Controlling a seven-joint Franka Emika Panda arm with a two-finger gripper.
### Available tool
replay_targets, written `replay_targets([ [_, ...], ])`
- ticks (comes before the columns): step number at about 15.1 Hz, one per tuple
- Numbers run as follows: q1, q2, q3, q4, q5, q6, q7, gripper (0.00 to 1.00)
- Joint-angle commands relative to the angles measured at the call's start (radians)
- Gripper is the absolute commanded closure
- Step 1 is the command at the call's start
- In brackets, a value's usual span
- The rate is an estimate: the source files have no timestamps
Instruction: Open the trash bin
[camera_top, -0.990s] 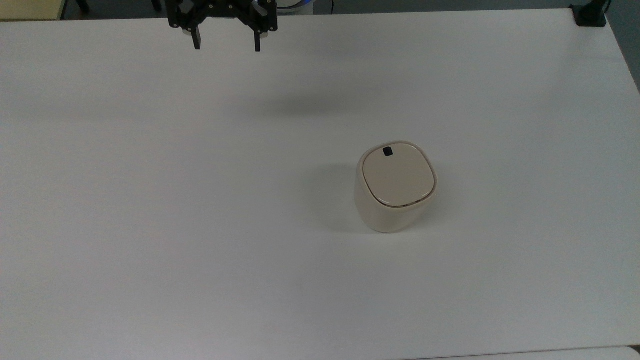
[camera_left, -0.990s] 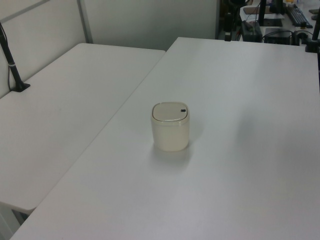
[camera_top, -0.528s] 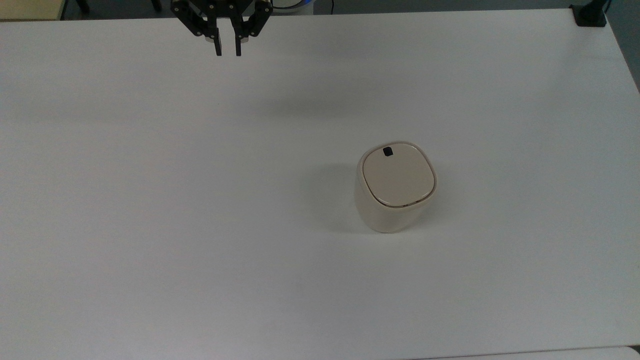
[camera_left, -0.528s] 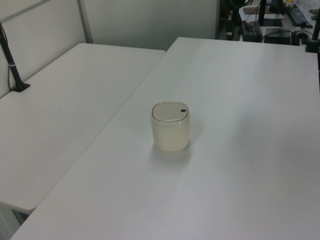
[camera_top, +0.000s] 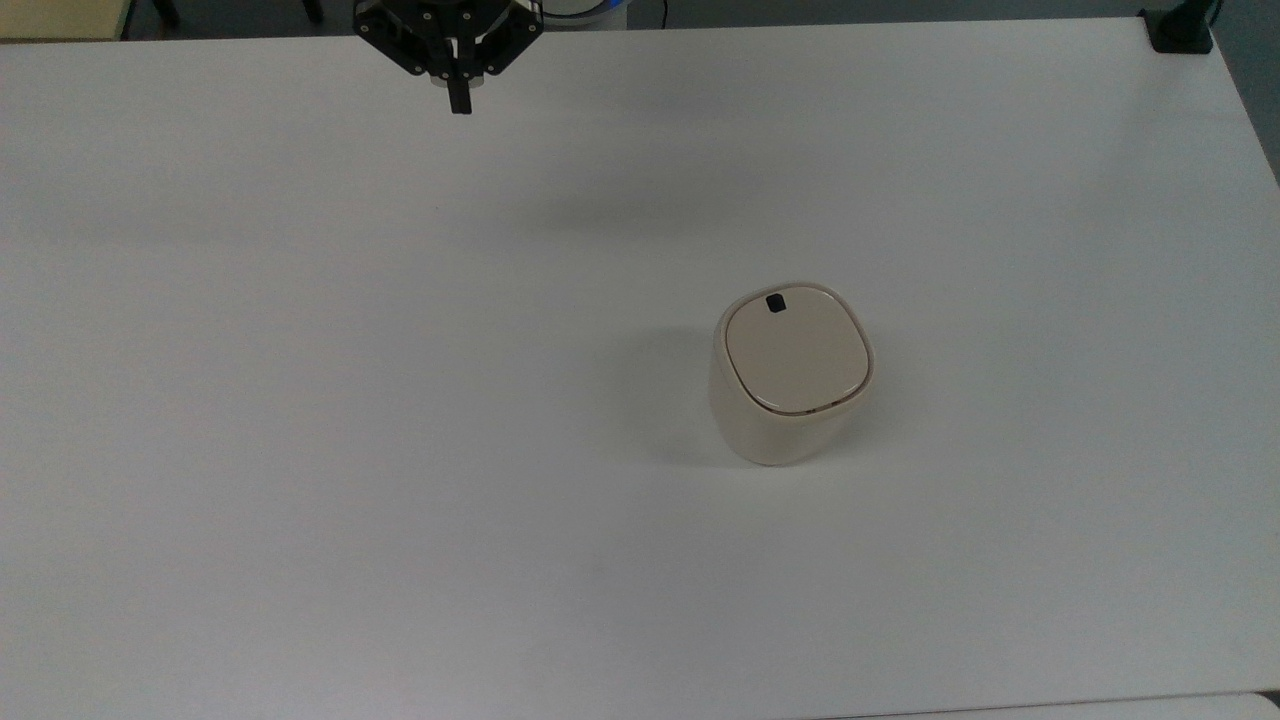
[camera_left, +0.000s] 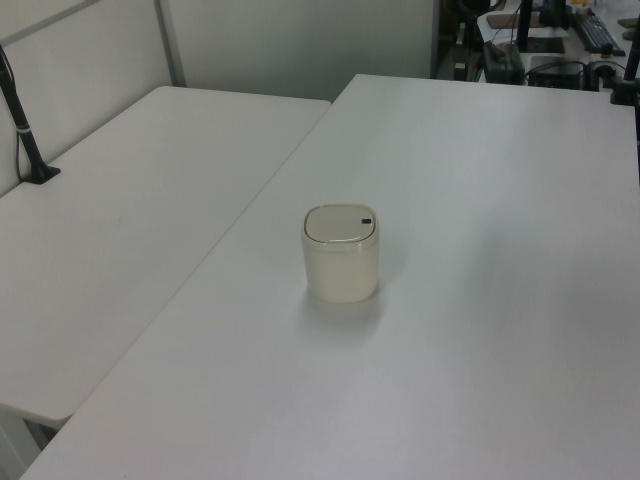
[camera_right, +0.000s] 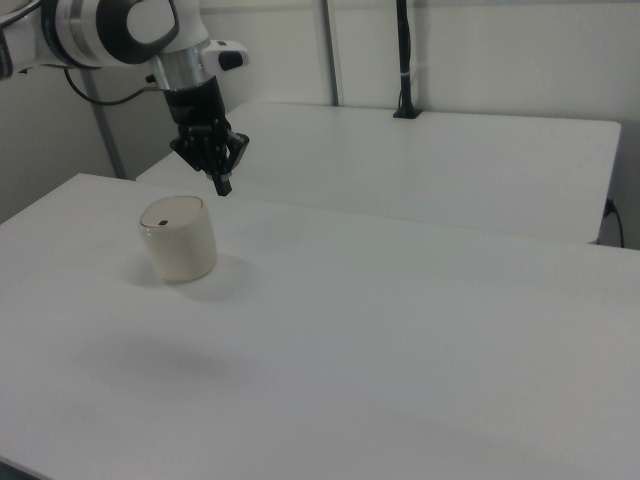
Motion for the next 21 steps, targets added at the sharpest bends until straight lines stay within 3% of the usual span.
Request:
replay_targets([
  [1,0.003,-0.016,-0.002,-0.025,0.007,0.031,-0.018,1.0],
  [6,0.006,0.003,0.003,-0.021,0.013,0.136,-0.006,1.0],
  [10,0.014,0.038,0.013,-0.022,0.088,0.242,-0.007,1.0],
  [16,0.189,0.161,0.021,-0.019,0.089,0.408,-0.006,1.0],
  [21,0.288,0.227,0.02,-0.018,0.083,0.474,0.02,1.0],
])
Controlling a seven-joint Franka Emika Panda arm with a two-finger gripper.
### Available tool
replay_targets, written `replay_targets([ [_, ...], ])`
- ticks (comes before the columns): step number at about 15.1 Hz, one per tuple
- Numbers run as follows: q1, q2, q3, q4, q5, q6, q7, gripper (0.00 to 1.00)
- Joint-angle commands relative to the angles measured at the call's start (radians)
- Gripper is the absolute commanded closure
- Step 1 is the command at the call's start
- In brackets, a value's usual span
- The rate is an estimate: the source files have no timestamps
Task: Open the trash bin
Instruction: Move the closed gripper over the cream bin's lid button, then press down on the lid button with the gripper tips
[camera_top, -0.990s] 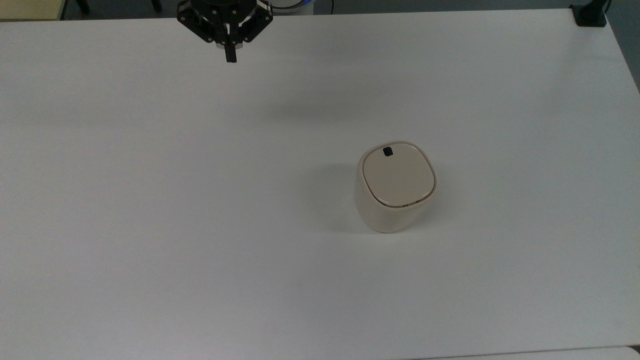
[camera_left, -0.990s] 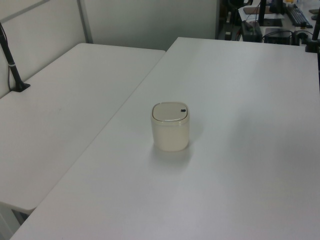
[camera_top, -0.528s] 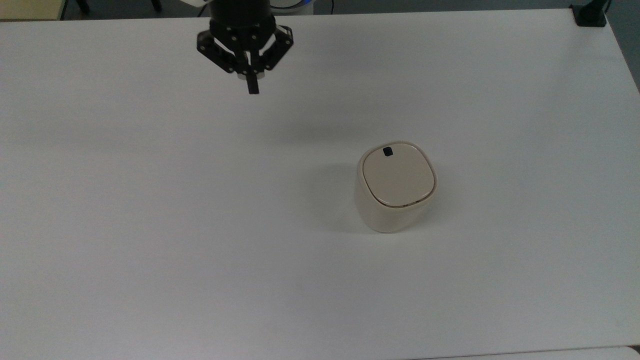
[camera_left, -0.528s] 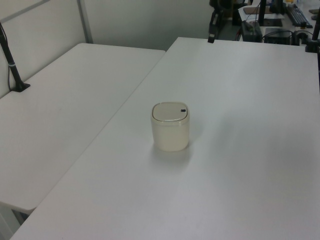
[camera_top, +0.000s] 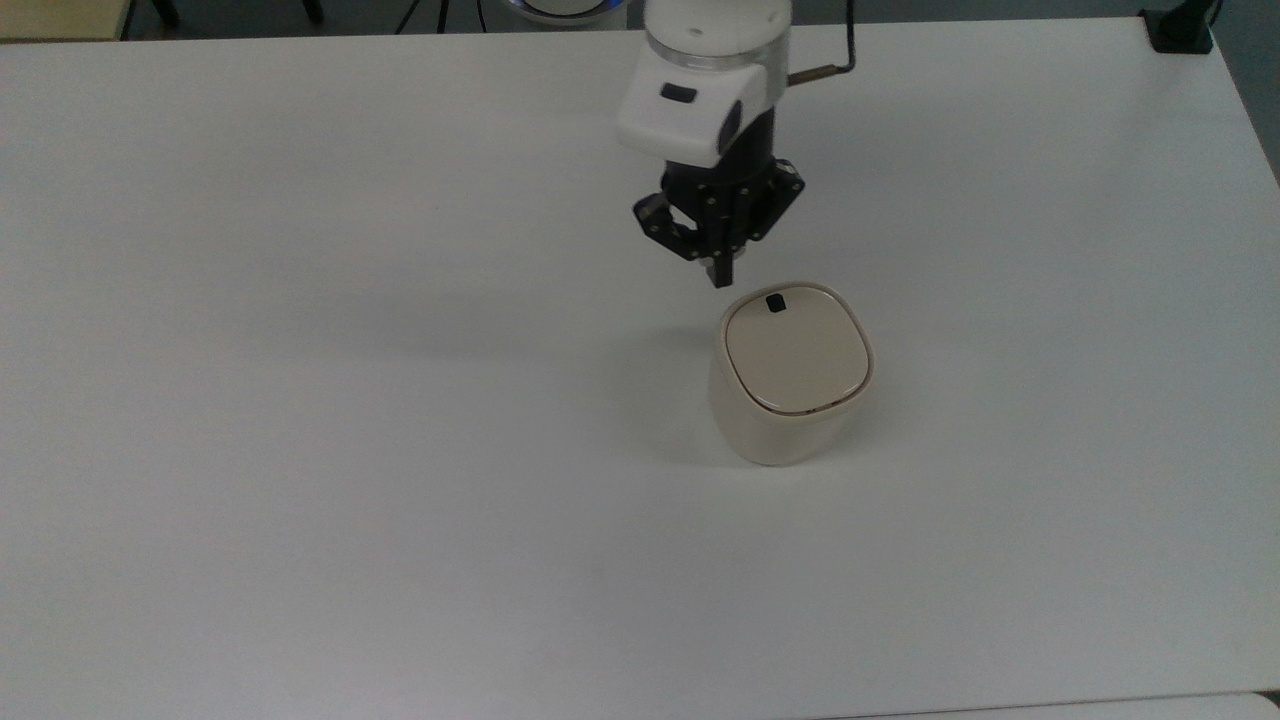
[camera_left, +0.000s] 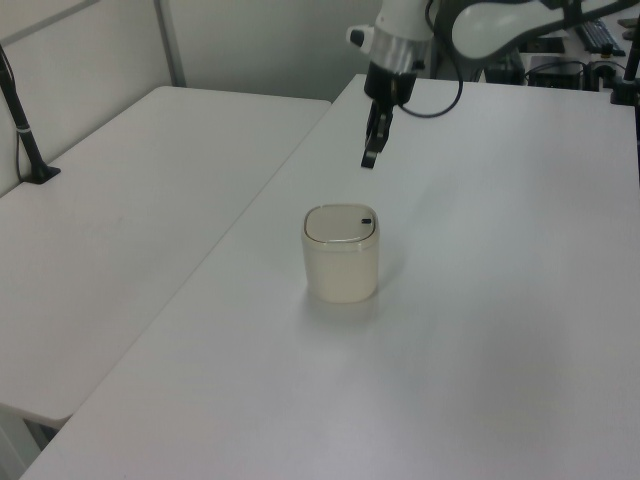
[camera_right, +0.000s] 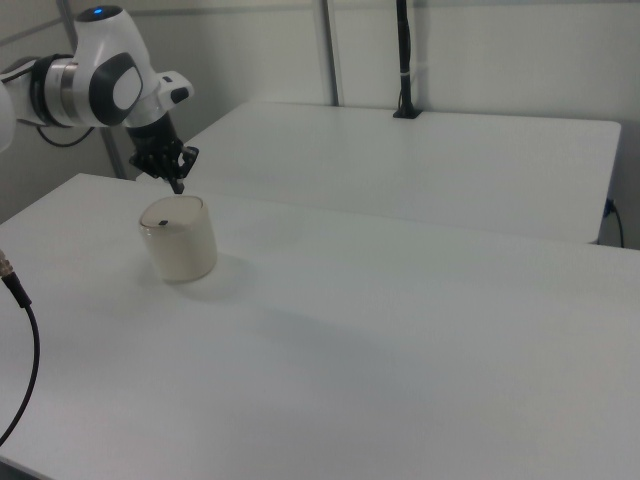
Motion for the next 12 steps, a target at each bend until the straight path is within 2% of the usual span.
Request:
replay_targets([
  [1,0.052,0.03,-0.013,-0.004,0.001,0.036,0.026,1.0],
  [12,0.082,0.105,-0.013,-0.004,-0.013,0.049,0.027,1.0],
])
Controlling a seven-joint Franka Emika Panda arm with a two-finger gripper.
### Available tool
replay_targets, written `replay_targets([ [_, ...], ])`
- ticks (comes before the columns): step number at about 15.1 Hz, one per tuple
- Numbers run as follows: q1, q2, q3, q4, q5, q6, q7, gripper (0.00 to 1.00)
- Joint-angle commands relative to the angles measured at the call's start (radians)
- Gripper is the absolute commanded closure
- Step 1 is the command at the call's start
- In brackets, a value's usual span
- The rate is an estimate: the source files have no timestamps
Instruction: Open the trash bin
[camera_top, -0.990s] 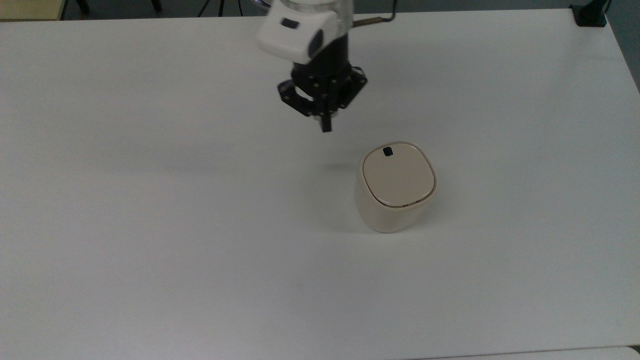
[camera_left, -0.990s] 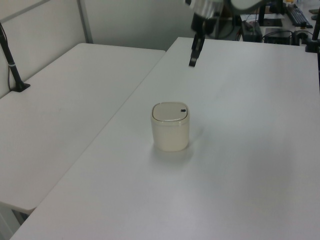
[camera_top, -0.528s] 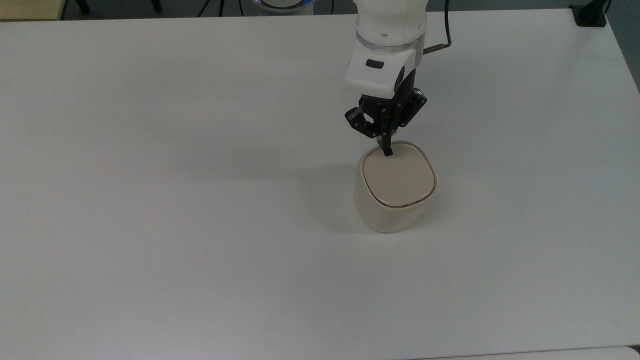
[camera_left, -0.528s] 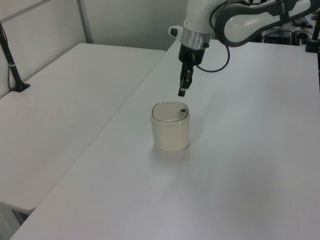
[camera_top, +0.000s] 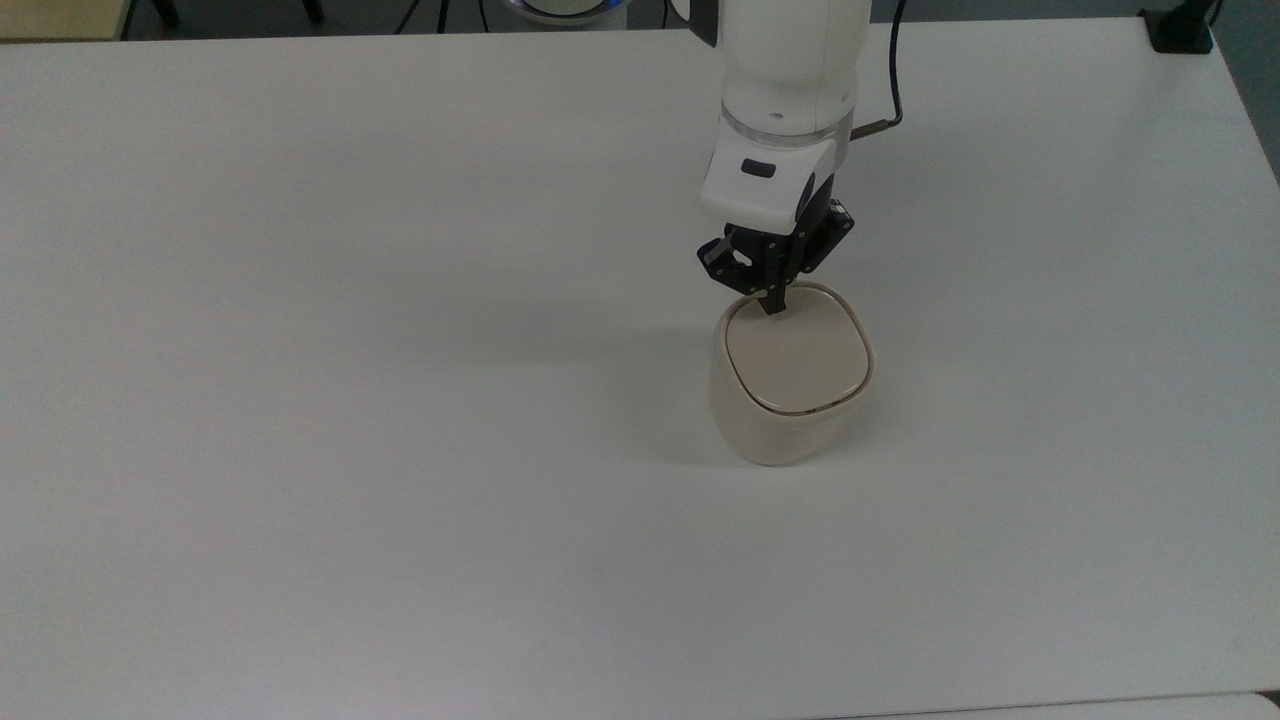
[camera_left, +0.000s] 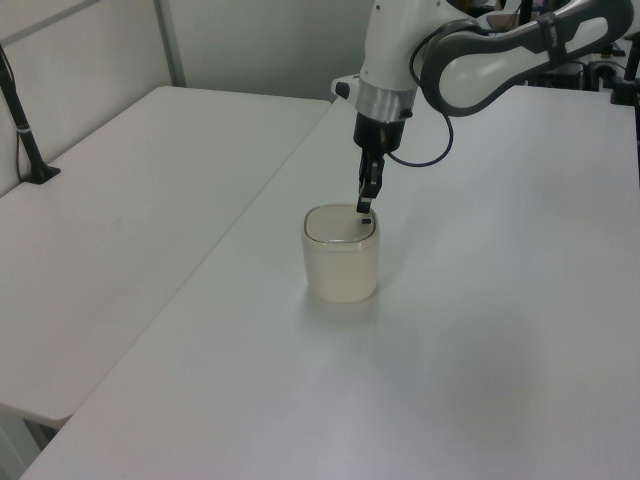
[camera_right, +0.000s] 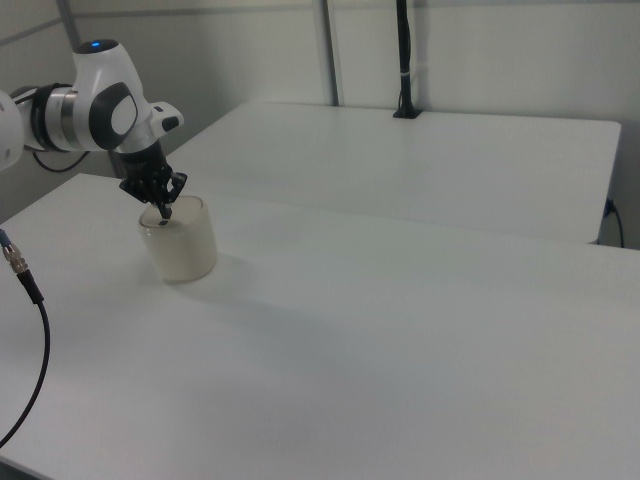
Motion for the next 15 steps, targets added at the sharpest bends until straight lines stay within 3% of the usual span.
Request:
replay_targets([
  [1,0.028,0.037,-0.012,-0.002,-0.025,0.032,0.014,1.0],
  [5,0.033,0.036,-0.012,-0.002,-0.034,0.03,0.015,1.0],
  [9,0.014,-0.048,-0.032,-0.002,-0.027,0.01,0.017,1.0],
  [15,-0.097,-0.169,-0.058,-0.004,-0.037,-0.187,0.027,1.0],
])
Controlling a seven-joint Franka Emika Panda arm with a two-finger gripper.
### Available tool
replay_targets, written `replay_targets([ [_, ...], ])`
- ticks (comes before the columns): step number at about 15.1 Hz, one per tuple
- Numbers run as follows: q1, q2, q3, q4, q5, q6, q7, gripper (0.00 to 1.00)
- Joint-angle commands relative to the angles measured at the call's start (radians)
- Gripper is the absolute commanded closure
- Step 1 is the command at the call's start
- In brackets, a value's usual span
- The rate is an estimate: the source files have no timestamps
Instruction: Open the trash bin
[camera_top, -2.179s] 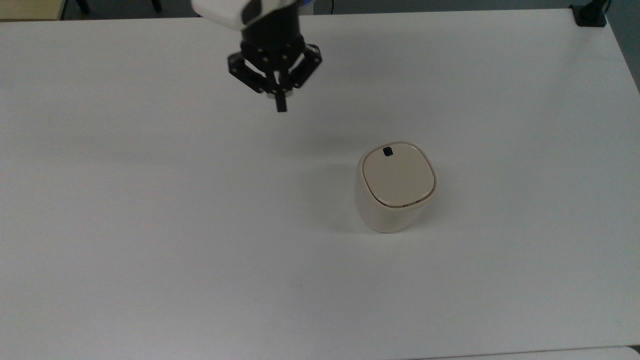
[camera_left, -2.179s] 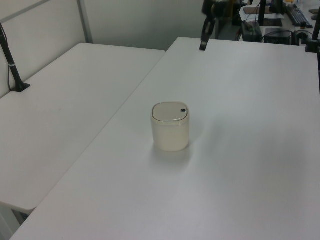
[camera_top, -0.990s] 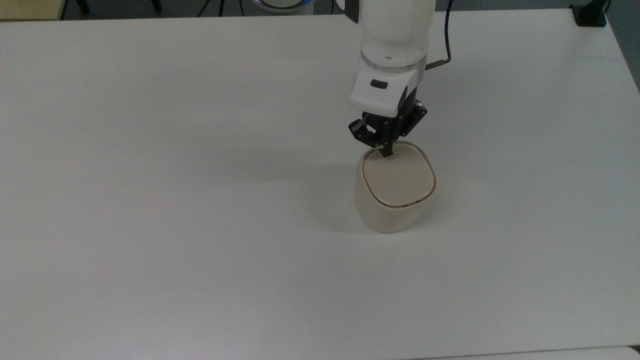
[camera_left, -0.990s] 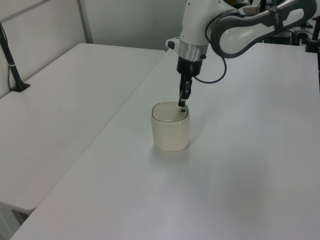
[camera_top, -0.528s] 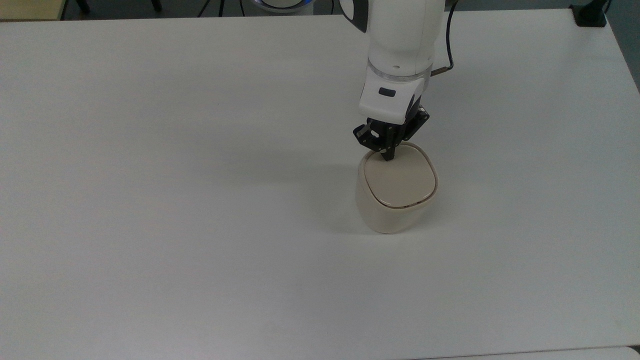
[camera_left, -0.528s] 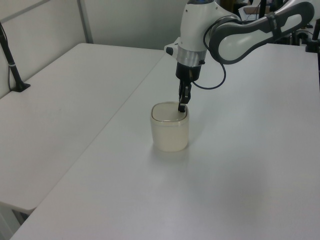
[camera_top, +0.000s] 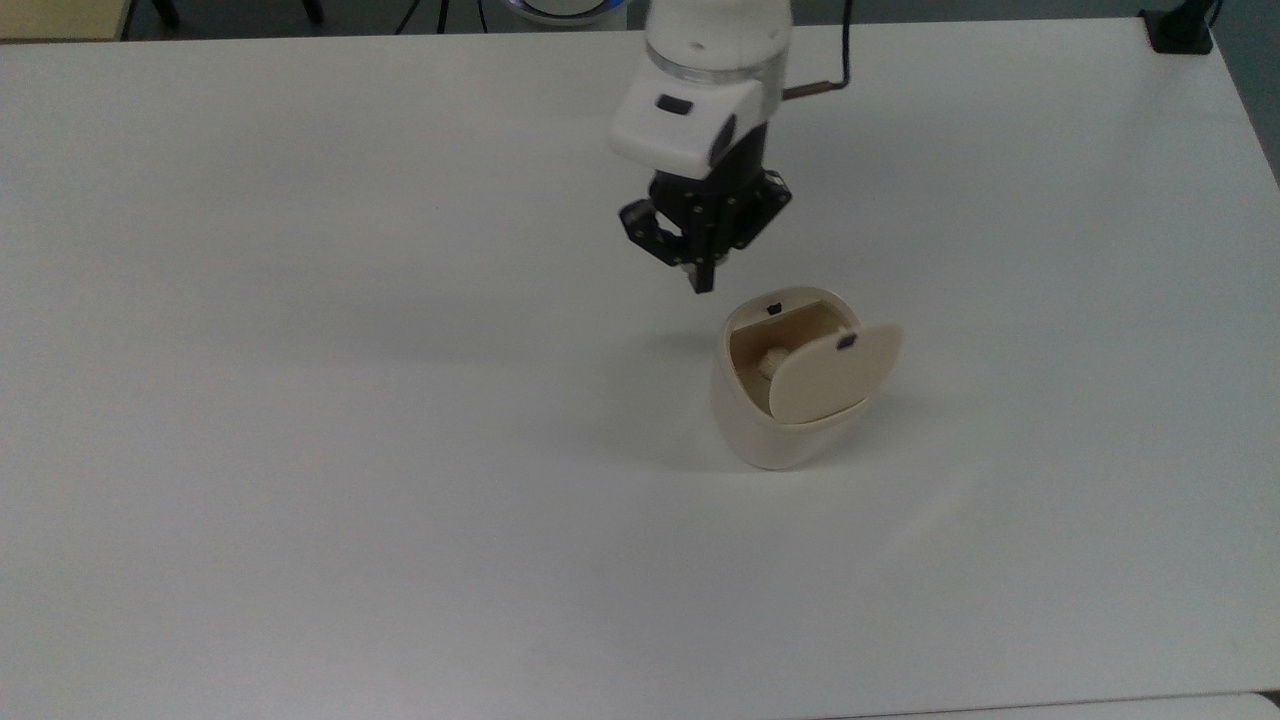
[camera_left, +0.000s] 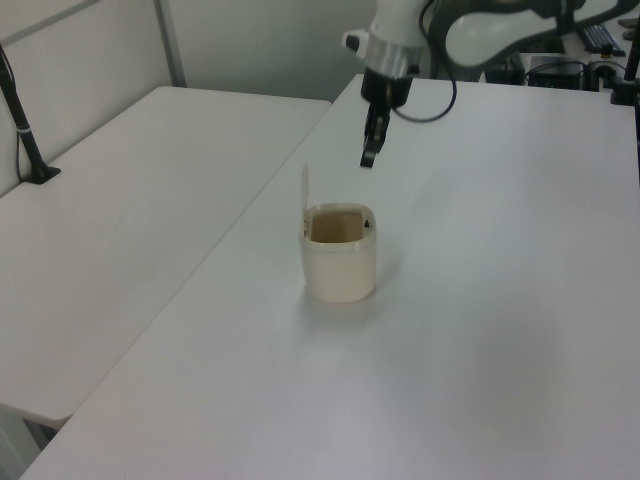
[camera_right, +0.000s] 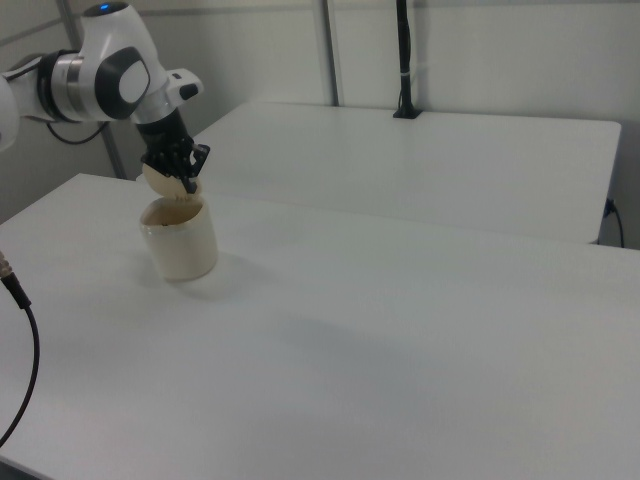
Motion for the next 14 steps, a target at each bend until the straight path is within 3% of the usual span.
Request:
replay_targets([
  [1,-0.068,-0.107,-0.007,-0.032,-0.022,-0.17,0.024,1.0],
  [5,-0.132,-0.171,-0.007,-0.034,-0.088,-0.343,0.024,0.98],
  [8,-0.161,-0.199,-0.006,-0.037,-0.104,-0.412,0.024,0.93],
  [9,-0.169,-0.211,-0.006,-0.037,-0.104,-0.428,0.024,0.85],
  [10,-0.174,-0.217,-0.006,-0.037,-0.102,-0.428,0.024,0.69],
  [12,-0.187,-0.224,-0.006,-0.039,-0.099,-0.427,0.023,0.15],
  [13,-0.187,-0.224,-0.006,-0.039,-0.099,-0.425,0.023,0.0],
  [14,-0.187,-0.225,-0.006,-0.04,-0.098,-0.423,0.023,0.0],
])
